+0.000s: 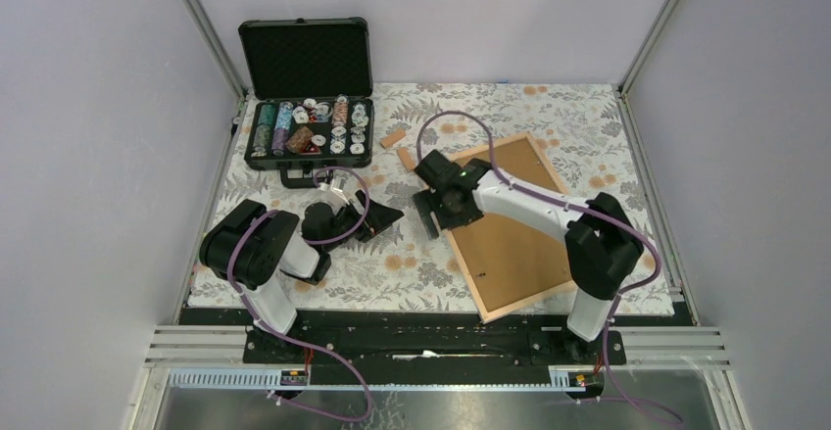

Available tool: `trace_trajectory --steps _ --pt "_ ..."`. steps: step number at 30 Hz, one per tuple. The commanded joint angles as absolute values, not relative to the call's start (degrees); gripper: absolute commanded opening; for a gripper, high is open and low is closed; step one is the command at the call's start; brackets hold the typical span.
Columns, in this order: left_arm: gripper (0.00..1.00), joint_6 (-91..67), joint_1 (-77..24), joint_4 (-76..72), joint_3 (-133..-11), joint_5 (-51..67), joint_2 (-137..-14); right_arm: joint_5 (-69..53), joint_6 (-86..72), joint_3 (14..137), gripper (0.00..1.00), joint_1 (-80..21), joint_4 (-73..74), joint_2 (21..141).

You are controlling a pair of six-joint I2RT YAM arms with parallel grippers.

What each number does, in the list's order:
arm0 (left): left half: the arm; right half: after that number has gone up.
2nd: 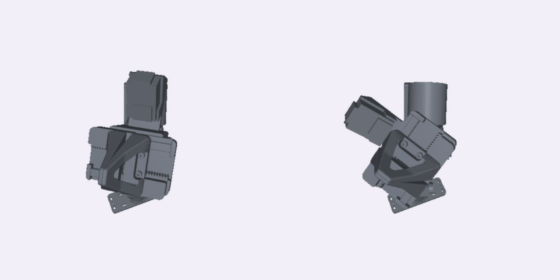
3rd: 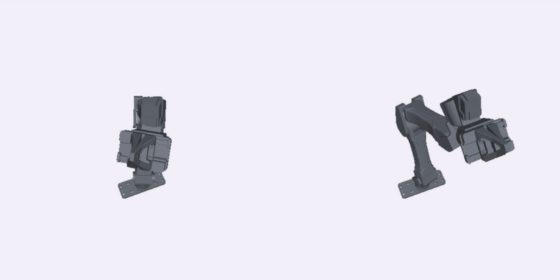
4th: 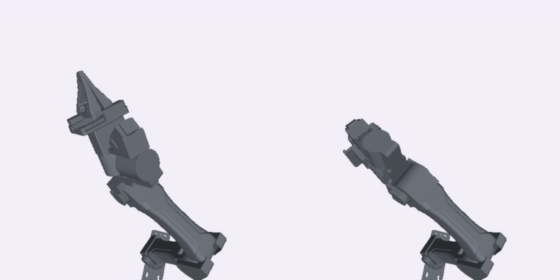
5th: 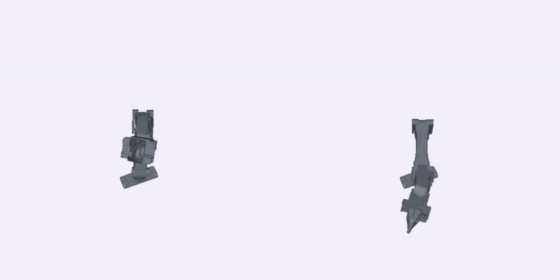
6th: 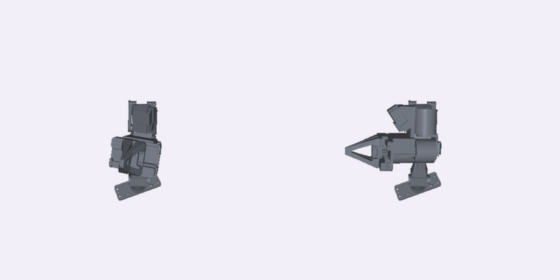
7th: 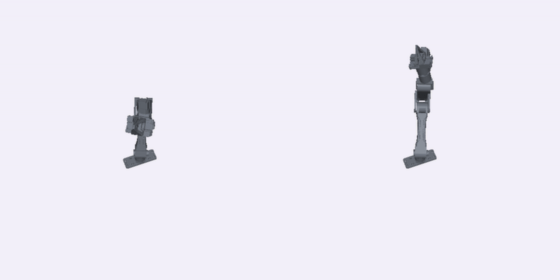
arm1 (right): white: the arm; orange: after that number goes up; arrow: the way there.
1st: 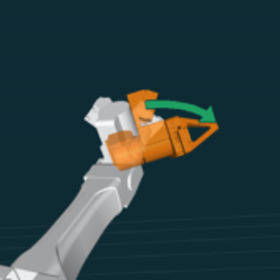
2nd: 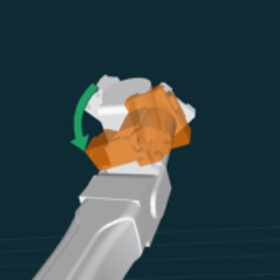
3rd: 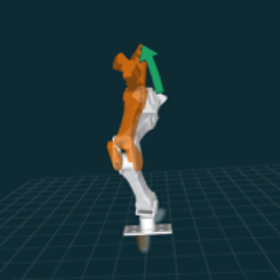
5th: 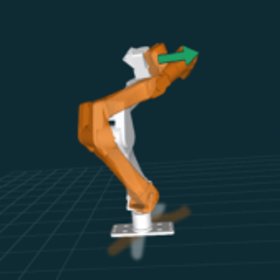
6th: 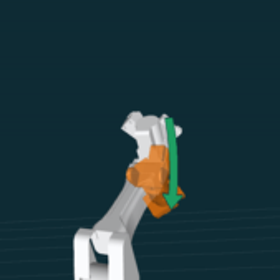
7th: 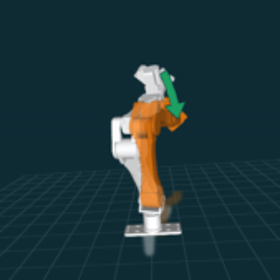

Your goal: Put the photo into the frame

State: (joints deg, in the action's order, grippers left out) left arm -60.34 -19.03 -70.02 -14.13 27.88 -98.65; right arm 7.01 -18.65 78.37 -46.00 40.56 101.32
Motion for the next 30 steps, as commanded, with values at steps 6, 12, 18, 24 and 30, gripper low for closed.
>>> trace_trajectory --steps 6,12,18,24,30 --pt "0.82 -60.4 -18.8 -75.4 -13.3 28.7 -98.4 9.2 -26.3 77.0 0.66 -49.9 45.3 106.9" --pt "0.82 -60.5 -18.6 -76.9 -12.9 29.1 -98.6 8.1 -27.3 76.0 0.48 -50.0 43.0 110.0" --pt "0.82 -60.9 -18.5 -77.5 -13.0 29.8 -99.2 8.1 -26.5 76.0 0.37 -50.0 42.2 112.0" --pt "0.82 -61.1 -18.3 -77.8 -13.2 30.4 -99.8 10.8 -27.9 74.1 0.02 -49.9 40.9 110.9" --pt "0.82 -61.6 -18.2 -79.2 -12.9 30.7 -100.5 21.5 -33.7 72.7 0.0 -49.9 40.7 106.6"
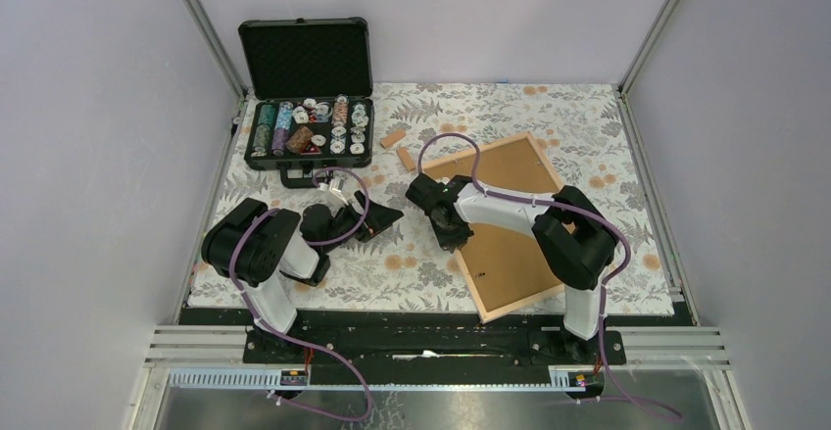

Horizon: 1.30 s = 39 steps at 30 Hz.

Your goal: Put the photo into the frame

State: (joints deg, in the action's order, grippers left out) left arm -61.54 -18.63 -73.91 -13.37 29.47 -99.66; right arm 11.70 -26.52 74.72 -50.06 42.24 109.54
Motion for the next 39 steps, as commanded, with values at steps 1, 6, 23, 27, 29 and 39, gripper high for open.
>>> trace_trajectory --steps 1,6,23,27,29,39 --pt "0.82 -61.7 -18.1 -79.4 -12.9 30.7 -100.5 23.6 -35.5 73.0 0.0 -49.9 40.9 105.9" --pt "0.82 -62.0 -18.0 -80.0 -12.9 30.7 -100.7 30.4 -43.3 77.7 0.0 -48.3 42.0 105.5" --pt "0.82 -62.8 -17.2 -81.2 -13.2 32.0 -102.3 24.8 -54.2 108.5 0.34 -35.9 44.8 128.1" --pt "0.82 -63.0 -17.2 -82.0 -13.0 31.9 -102.5 25.3 -42.5 99.7 0.8 -35.9 37.0 121.6" --pt "0.82 -63.2 -17.2 -82.4 -12.8 31.8 -102.4 22.8 -34.9 92.9 0.95 -35.9 32.0 116.4" --pt "0.82 -63.5 -17.2 -83.8 -12.5 32.0 -102.4 1.2 -12.0 81.1 1.0 -35.9 30.2 107.0"
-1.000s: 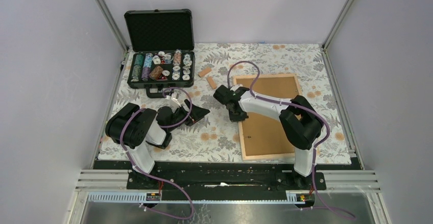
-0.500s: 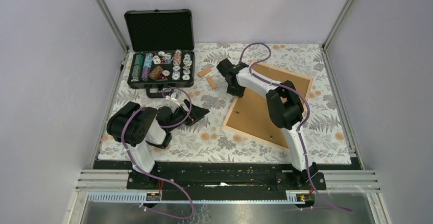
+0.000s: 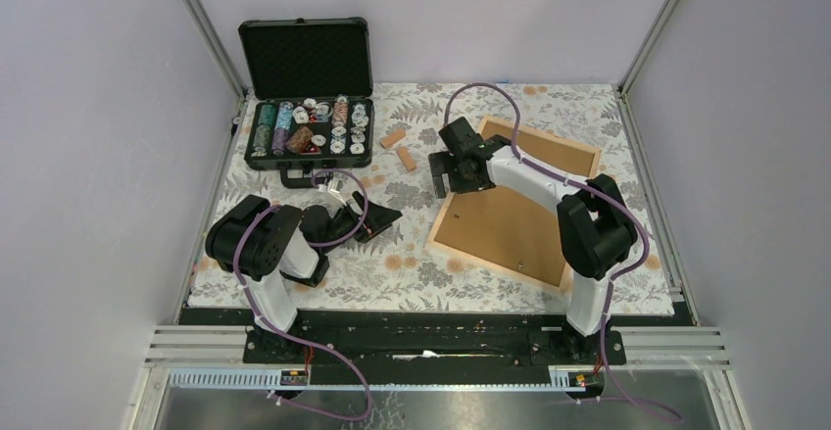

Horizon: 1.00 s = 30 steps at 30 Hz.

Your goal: Put the photo into the frame

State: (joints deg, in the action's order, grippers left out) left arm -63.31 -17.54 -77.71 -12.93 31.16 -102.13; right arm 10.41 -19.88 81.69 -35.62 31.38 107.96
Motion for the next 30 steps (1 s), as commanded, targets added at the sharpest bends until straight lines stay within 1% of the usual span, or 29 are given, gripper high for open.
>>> trace_trajectory --steps 1,4,5,11,17,21,26,30 --pt "0.82 -63.6 -17.2 -84.0 -12.4 32.1 -102.4 0.8 -12.8 81.2 1.0 -35.9 29.8 107.4" --pt "0.82 -63.5 -17.2 -84.1 -12.2 32.0 -102.2 0.2 -15.5 83.1 1.0 -35.9 30.4 109.7" --pt "0.82 -63.5 -17.2 -84.1 -12.2 32.0 -102.3 0.1 -16.3 83.5 0.98 -35.9 30.3 110.4" --pt "0.82 -63.6 -17.2 -84.2 -12.2 32.3 -102.7 -1.1 -24.7 84.6 0.8 -36.0 31.5 114.0" --pt "0.82 -63.9 -17.2 -84.7 -12.2 32.5 -102.9 1.0 -31.9 82.8 0.79 -36.4 31.9 115.6" --pt "0.82 -64.2 -17.1 -85.8 -11.9 32.5 -103.2 2.1 -34.4 83.0 0.71 -37.7 34.2 116.0" --pt "0.82 -64.8 -16.7 -87.6 -11.3 32.4 -103.5 6.4 -37.3 81.2 0.67 -40.6 35.4 114.2" --pt "0.82 -65.2 -16.3 -88.7 -11.0 32.6 -103.7 7.2 -38.3 81.1 0.6 -41.2 35.8 114.8"
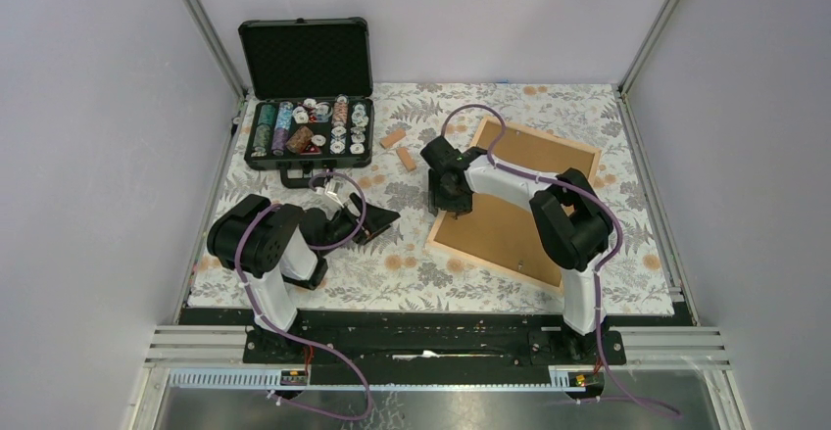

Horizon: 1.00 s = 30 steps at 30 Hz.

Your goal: Put the photo into the frame

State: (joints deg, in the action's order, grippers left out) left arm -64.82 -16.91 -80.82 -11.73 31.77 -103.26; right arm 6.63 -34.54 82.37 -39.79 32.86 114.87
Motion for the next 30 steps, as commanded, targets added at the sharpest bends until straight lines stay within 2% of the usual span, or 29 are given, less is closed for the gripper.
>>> trace_trajectory --steps 1,5,8,10,19,21,23,28,30 --pt "0.82 -65.3 -16.2 -88.9 -10.9 32.7 -103.8 7.1 -38.5 81.2 0.59 -41.2 35.9 114.9" --pt "0.82 -65.7 -16.1 -89.9 -10.7 32.9 -104.3 7.0 -40.9 81.0 0.51 -41.3 36.1 114.6" --pt "0.82 -66.0 -16.1 -90.3 -10.5 33.1 -104.6 7.0 -44.6 79.7 0.36 -41.3 34.9 113.7" --pt "0.82 -66.1 -16.0 -90.5 -10.5 33.1 -104.7 7.0 -47.5 78.7 0.3 -41.3 33.9 113.2" --pt "0.82 -66.4 -15.7 -91.4 -9.8 33.2 -104.5 8.7 -54.5 77.4 0.33 -41.3 30.8 112.4" --pt "0.82 -66.4 -15.7 -91.5 -9.6 33.2 -104.4 7.4 -51.5 78.2 0.39 -41.4 30.7 111.7" --pt "0.82 -66.3 -15.6 -91.5 -9.4 33.2 -104.2 7.0 -48.0 78.3 0.51 -41.4 30.7 109.6" --pt "0.82 -66.2 -15.6 -91.5 -9.3 33.0 -104.1 6.9 -34.4 76.6 0.96 -41.3 30.7 102.1" --pt "0.82 -66.3 -15.6 -91.6 -9.4 33.2 -104.3 3.8 -26.3 75.9 1.0 -41.3 31.9 99.9"
